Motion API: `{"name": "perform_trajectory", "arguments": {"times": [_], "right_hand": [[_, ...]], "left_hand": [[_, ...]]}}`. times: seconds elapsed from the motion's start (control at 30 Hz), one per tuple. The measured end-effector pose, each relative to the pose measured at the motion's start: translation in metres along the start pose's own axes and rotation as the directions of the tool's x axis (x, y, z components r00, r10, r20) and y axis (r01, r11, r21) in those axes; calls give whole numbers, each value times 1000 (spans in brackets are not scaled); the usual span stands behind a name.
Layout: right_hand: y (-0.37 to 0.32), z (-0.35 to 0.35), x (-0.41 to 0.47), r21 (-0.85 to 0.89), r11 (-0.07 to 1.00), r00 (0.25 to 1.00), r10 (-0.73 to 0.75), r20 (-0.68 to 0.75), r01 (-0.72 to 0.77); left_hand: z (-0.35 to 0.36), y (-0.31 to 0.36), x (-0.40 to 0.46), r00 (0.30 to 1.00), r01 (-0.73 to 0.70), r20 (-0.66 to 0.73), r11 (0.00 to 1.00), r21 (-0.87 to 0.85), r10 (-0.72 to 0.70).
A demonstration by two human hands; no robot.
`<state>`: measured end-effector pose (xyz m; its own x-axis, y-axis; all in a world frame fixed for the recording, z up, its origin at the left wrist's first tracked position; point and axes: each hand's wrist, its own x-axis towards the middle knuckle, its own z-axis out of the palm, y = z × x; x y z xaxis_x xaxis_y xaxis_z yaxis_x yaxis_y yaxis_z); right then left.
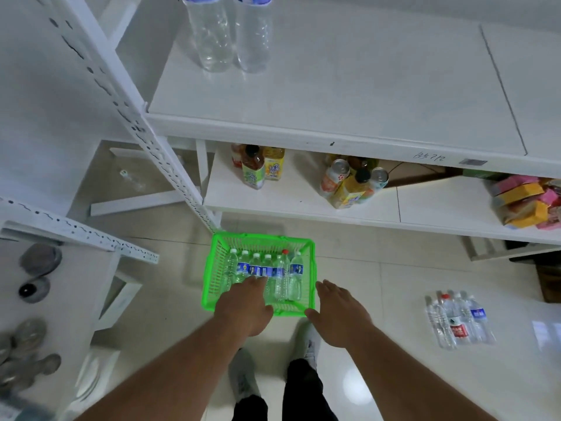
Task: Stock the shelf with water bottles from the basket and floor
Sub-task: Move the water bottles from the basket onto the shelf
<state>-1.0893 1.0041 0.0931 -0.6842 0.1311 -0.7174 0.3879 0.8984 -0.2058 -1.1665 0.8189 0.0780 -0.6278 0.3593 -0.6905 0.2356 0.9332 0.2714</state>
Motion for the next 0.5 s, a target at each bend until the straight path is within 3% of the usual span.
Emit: {"name": "perform_trajectory", "arguments": {"times": [0.23,0.4,0.5], "right_hand": [[44,43,140,171,981,993,75,95,-90],[62,108,256,390,888,967,195,167,-246],[71,154,325,433,843,947,261,188,-319]], "left_hand": [[52,-7,107,991,135,25,974,-184,-133],[127,-38,212,975,219,102,922,-321,-196],[183,-54,273,966,255,144,883,-394,-215]]}}
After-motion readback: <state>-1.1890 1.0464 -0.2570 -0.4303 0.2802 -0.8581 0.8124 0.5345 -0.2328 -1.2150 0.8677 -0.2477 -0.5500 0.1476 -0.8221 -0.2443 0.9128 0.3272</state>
